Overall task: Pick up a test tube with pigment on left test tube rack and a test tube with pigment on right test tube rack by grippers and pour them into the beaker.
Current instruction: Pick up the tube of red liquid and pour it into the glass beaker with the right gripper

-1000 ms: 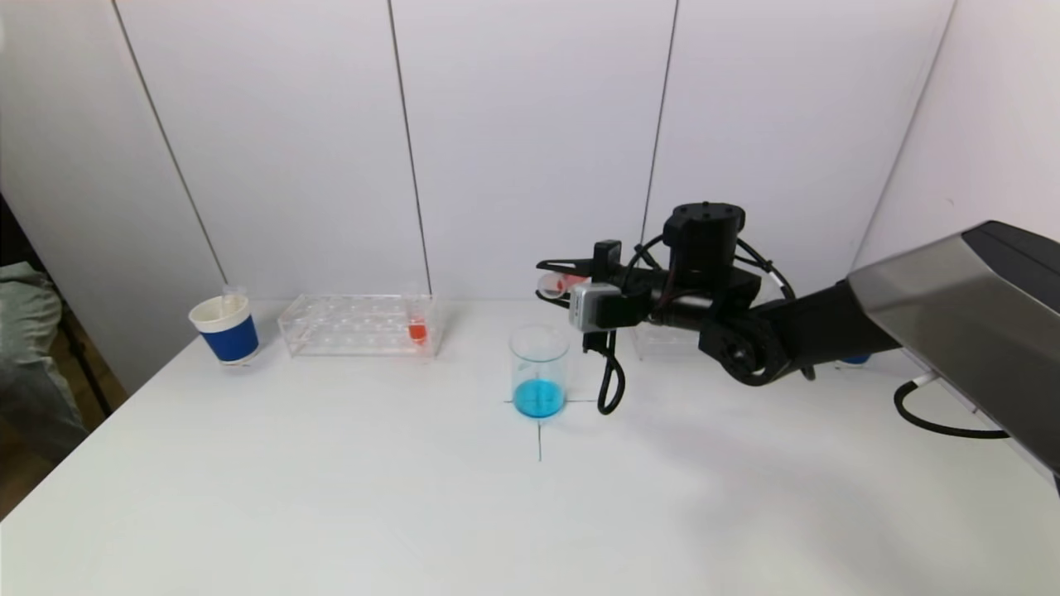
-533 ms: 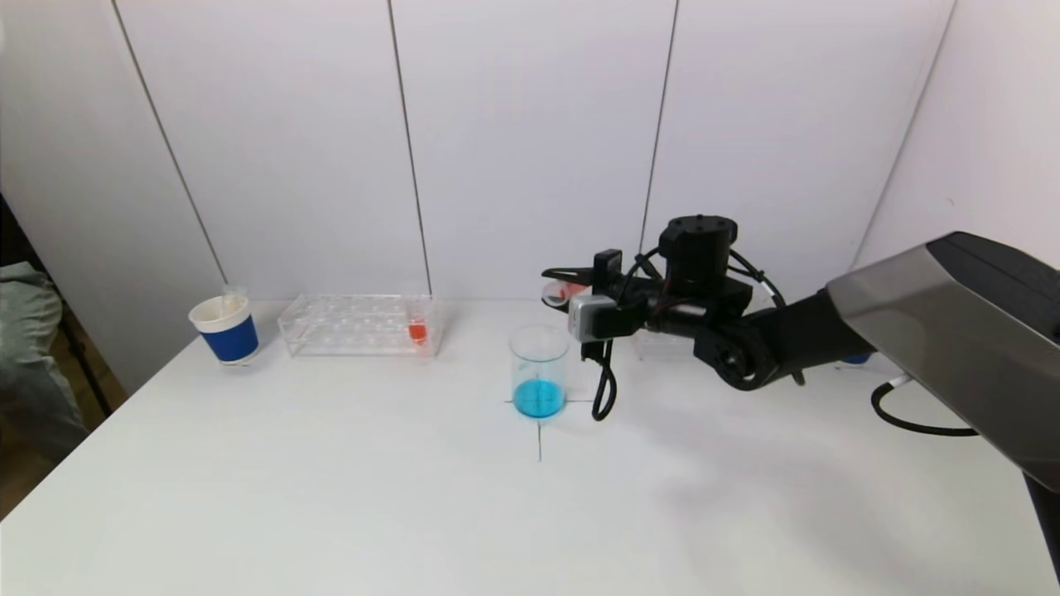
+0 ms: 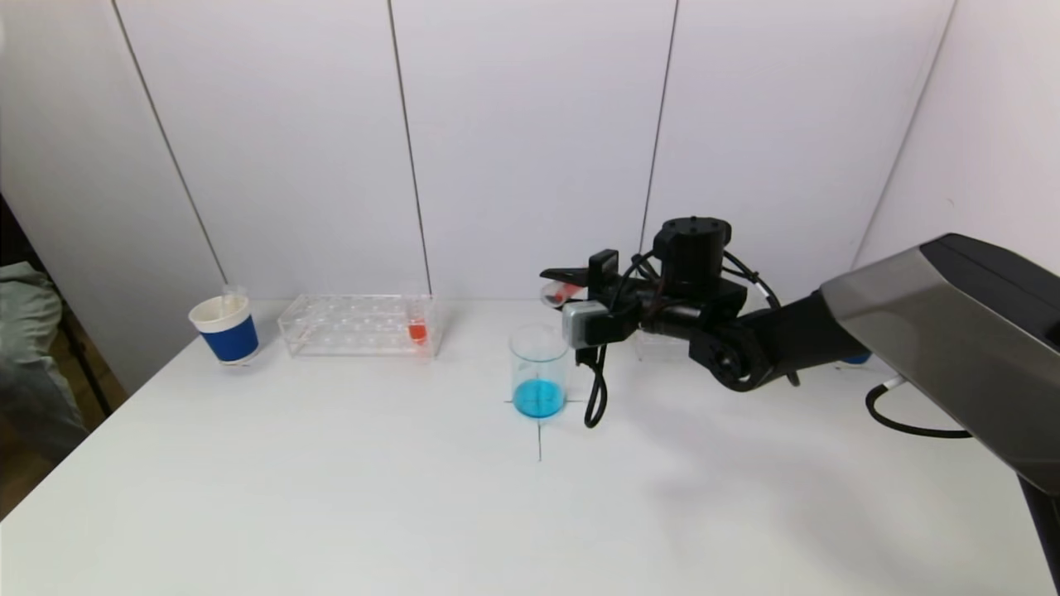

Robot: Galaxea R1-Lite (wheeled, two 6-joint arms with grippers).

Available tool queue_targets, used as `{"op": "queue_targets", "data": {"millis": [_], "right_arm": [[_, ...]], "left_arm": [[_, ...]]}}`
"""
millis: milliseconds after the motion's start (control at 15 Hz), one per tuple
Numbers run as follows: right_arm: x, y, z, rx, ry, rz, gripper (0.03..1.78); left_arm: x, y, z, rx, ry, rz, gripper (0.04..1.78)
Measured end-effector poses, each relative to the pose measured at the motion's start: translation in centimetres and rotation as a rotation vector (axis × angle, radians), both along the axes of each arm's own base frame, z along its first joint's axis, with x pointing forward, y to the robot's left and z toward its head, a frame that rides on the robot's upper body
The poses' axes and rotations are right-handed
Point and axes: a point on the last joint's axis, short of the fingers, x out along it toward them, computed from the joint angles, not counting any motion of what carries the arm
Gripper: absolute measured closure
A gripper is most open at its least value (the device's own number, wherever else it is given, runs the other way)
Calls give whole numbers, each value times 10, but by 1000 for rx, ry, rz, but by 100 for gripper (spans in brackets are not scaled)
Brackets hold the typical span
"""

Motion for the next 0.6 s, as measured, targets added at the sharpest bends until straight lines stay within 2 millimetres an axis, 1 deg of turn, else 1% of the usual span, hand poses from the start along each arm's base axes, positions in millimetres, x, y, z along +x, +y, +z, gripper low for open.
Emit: {"op": "queue_targets", "data": {"millis": [333,600], "right_arm": [[0,2,3,-44,-73,-34,128],[1,2,2,-79,-113,-51,128]], "left_arm": [[0,0,0,0,0,0,6],[0,0,0,0,0,0,6]]}}
